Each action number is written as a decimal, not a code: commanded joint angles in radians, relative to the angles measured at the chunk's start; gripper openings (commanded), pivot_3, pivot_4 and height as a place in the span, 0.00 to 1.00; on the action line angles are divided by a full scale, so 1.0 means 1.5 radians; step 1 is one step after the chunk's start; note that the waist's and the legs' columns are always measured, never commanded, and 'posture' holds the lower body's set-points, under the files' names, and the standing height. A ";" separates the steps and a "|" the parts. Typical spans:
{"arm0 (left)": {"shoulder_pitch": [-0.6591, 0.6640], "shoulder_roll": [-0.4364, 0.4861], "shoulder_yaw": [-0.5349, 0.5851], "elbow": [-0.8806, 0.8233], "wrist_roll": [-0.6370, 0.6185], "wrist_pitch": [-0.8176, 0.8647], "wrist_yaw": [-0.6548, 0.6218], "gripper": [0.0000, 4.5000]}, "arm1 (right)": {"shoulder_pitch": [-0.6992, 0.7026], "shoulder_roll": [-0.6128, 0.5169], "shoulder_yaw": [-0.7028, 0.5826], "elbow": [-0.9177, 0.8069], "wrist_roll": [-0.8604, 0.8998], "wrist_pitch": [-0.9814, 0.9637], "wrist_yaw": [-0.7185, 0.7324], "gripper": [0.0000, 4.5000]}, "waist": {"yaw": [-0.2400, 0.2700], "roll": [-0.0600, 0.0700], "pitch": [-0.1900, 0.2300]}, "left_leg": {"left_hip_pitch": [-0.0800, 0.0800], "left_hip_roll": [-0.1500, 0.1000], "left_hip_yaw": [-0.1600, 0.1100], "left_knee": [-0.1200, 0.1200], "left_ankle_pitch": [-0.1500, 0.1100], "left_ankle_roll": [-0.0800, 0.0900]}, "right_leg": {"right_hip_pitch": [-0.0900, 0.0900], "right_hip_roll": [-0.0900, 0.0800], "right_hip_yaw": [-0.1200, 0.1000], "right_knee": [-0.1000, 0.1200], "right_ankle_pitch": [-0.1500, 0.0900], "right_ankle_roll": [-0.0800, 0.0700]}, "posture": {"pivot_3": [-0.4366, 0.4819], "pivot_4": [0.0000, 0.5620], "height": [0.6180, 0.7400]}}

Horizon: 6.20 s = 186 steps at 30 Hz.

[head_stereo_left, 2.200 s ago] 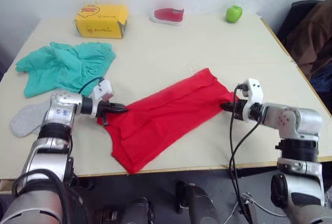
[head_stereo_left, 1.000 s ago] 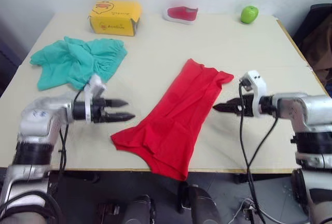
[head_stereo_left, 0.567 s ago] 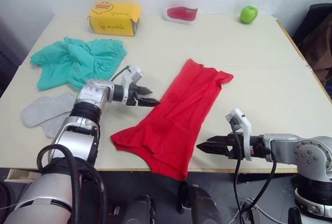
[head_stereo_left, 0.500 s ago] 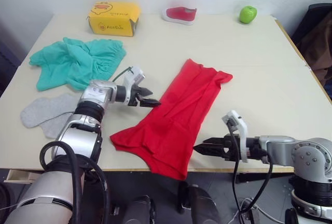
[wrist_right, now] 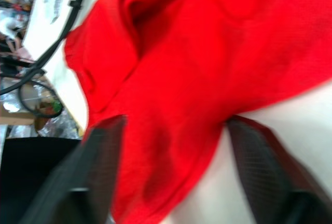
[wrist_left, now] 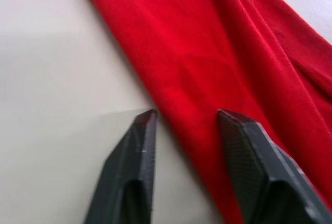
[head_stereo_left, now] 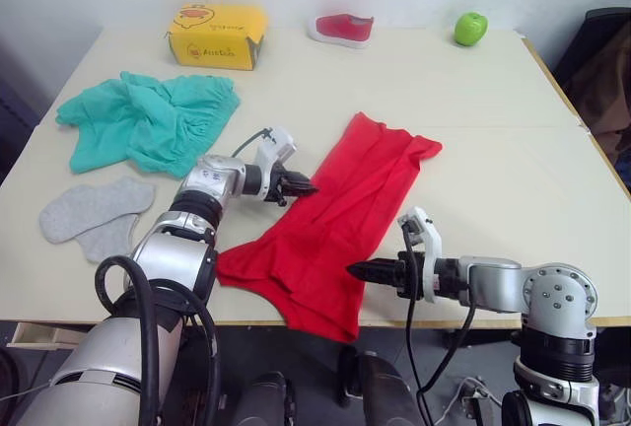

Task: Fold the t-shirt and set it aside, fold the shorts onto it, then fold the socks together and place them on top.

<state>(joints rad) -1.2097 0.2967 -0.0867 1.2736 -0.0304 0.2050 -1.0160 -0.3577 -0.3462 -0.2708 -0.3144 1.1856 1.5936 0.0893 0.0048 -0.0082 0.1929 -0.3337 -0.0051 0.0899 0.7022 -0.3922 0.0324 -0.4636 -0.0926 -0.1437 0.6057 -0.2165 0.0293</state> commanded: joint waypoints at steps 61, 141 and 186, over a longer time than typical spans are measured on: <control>0.457 0.332 -0.029 -0.606 0.015 -0.586 -0.134 0.99 | 0.045 -0.429 0.249 0.331 -0.756 -1.536 0.734 1.00 | 0.012 0.001 0.000 | 0.002 0.001 0.003 0.000 -0.001 -0.001 | 0.002 0.001 0.002 -0.006 0.002 0.001 | 0.48 0.27 1.00; 0.041 0.002 0.071 -0.116 -0.159 0.128 0.221 0.00 | -0.427 -0.125 0.050 0.788 -0.425 -0.459 0.307 0.00 | 0.004 0.002 0.001 | -0.004 0.002 0.001 0.004 -0.002 0.001 | 0.000 0.003 -0.002 -0.005 0.002 0.002 | 0.48 0.27 1.00; 0.375 0.212 -0.088 -0.657 0.050 -0.210 -0.015 0.87 | -0.015 -0.281 0.346 0.159 -0.855 -1.056 0.500 0.80 | 0.001 0.003 0.002 | -0.001 0.006 0.004 0.009 -0.004 -0.003 | 0.000 0.008 0.006 0.001 0.001 -0.001 | 0.48 0.27 1.00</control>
<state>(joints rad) -0.6261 0.6203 -0.2176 0.2668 0.0297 -0.0768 -1.0584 -0.3712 -0.7681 0.2518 -0.1101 -0.0496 0.0462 0.8616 0.0068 -0.0040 0.1957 -0.3340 0.0039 0.0959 0.7156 -0.3981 0.0283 -0.4634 -0.0806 -0.1350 0.6068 -0.2154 0.0282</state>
